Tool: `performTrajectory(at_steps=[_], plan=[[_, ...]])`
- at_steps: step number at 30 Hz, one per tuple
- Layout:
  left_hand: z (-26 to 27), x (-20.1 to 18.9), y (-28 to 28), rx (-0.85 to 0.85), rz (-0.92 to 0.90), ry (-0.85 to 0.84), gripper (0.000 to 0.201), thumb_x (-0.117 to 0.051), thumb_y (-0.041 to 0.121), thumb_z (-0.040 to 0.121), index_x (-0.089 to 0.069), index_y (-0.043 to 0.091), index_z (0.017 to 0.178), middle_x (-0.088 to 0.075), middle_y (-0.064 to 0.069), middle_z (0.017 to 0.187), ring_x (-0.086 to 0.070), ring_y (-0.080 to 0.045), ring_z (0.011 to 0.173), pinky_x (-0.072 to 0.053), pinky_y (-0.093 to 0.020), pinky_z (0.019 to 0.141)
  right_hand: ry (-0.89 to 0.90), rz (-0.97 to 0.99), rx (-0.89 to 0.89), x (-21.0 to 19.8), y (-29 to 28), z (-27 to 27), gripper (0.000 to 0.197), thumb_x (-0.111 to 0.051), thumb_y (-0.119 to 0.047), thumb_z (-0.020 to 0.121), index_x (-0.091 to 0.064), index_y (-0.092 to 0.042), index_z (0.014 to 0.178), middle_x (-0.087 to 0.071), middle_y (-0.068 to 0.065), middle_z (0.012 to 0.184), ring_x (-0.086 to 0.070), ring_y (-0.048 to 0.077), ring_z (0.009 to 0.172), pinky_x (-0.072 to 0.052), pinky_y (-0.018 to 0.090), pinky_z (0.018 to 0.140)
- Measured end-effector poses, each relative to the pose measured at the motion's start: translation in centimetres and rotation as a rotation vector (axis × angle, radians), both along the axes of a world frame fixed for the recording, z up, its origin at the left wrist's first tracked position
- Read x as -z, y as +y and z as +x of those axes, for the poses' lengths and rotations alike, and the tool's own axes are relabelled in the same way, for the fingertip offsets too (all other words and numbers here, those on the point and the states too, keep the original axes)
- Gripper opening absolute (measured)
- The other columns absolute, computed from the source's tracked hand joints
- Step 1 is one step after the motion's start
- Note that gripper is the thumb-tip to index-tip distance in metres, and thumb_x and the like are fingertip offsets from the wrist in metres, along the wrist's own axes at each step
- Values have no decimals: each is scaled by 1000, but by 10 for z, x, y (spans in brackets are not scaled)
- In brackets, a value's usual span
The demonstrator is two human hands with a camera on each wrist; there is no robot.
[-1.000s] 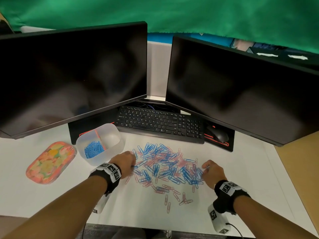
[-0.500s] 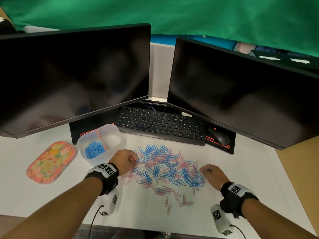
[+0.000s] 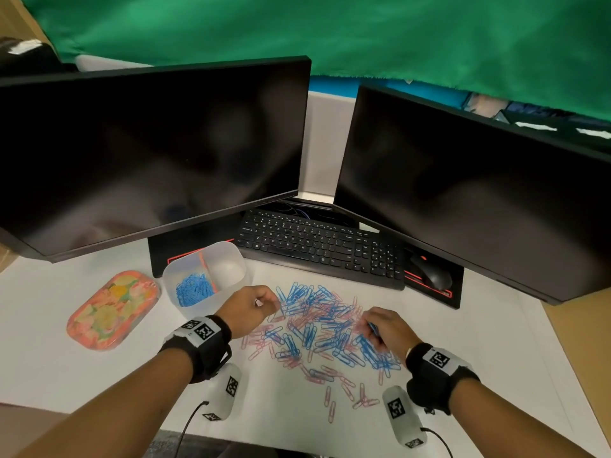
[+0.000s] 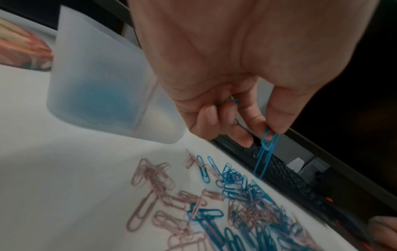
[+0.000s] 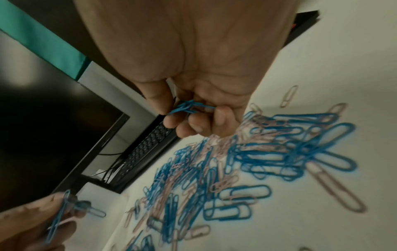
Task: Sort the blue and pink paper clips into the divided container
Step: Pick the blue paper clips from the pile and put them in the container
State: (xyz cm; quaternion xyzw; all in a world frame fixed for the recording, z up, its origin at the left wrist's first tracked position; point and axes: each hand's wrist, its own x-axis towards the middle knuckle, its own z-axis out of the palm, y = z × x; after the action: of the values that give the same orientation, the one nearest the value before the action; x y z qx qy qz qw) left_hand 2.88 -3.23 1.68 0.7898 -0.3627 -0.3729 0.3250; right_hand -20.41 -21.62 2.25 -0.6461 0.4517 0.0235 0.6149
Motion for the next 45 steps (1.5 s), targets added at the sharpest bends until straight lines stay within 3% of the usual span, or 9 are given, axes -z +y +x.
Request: performTrajectory(at_steps=[8, 11, 15, 19, 23, 31, 35, 39, 45], plan=[[10, -48, 17, -383, -233, 306, 21, -44, 3, 93, -55, 3, 75, -63, 11, 54, -32, -12, 52, -28, -21, 48, -88, 69, -160, -15, 29, 63, 19, -46, -17, 95, -55, -11, 79, -57, 8, 69, -40, 13, 47, -31, 22, 42], [21, -61, 26, -524, -340, 344, 34, -41, 1, 89, -46, 10, 57, -73, 0, 75, -38, -8, 48, -29, -22, 51, -63, 70, -279, -25, 45, 98, 18, -46, -18, 97, -57, -14, 84, -59, 5, 68, -47, 14, 50, -34, 21, 42], [40, -71, 39, -656, -313, 396, 30, -38, 1, 89, -62, -4, 72, -68, 3, 66, -34, -11, 50, -36, -21, 53, -59, 20, -381, -38, 72, 151, 16, -44, -16, 97, -57, -18, 87, -61, 2, 68, -50, 14, 48, -35, 22, 41], [68, -68, 47, -821, -190, 355, 28, -41, 5, 88, -54, 9, 63, -49, -19, 72, -37, -19, 55, -32, -23, 53, -66, -7, -446, -45, 96, 199, 13, -41, -11, 97, -54, -11, 95, -60, 4, 68, -52, 11, 41, -34, 22, 37], [87, -56, 54, -756, -41, 197, 21, -47, 20, 92, -52, 12, 73, -57, -13, 73, -51, -24, 67, -43, -26, 55, -22, 12, -441, -47, 114, 239, 16, -35, -5, 96, -49, -10, 102, -58, 6, 70, -55, 12, 45, -43, 19, 38], [101, -54, 50, -619, 247, 133, 29, -37, 14, 98, -51, 6, 73, -57, -11, 66, -50, -20, 51, -44, -26, 50, 88, 18, -379, -45, 130, 283, 23, -36, -8, 97, -53, -8, 82, -59, 11, 76, -59, 24, 65, -57, 44, 80], [109, -50, 48, -623, 300, 133, 27, -39, 16, 98, -54, 4, 79, -60, -12, 65, -54, -19, 50, -49, -26, 52, 58, -89, -490, -47, 126, 287, 33, -45, -6, 90, -56, -3, 121, -55, 10, 98, -58, 23, 76, -54, 31, 61], [112, -45, 45, -590, 310, 82, 19, -46, 15, 96, -58, 0, 96, -69, -18, 83, -67, -24, 65, -60, -35, 67, 36, -210, -483, -49, 122, 285, 35, -48, -3, 88, -59, -5, 121, -62, 12, 109, -62, 31, 106, -54, 43, 90], [109, -44, 38, -476, 411, -109, 20, -52, 16, 91, -59, 3, 104, -69, -15, 103, -67, -28, 92, -55, -31, 71, -13, -142, -332, -59, 85, 244, 31, -46, 1, 91, -58, -5, 119, -58, 6, 81, -59, 23, 84, -54, 36, 74]])
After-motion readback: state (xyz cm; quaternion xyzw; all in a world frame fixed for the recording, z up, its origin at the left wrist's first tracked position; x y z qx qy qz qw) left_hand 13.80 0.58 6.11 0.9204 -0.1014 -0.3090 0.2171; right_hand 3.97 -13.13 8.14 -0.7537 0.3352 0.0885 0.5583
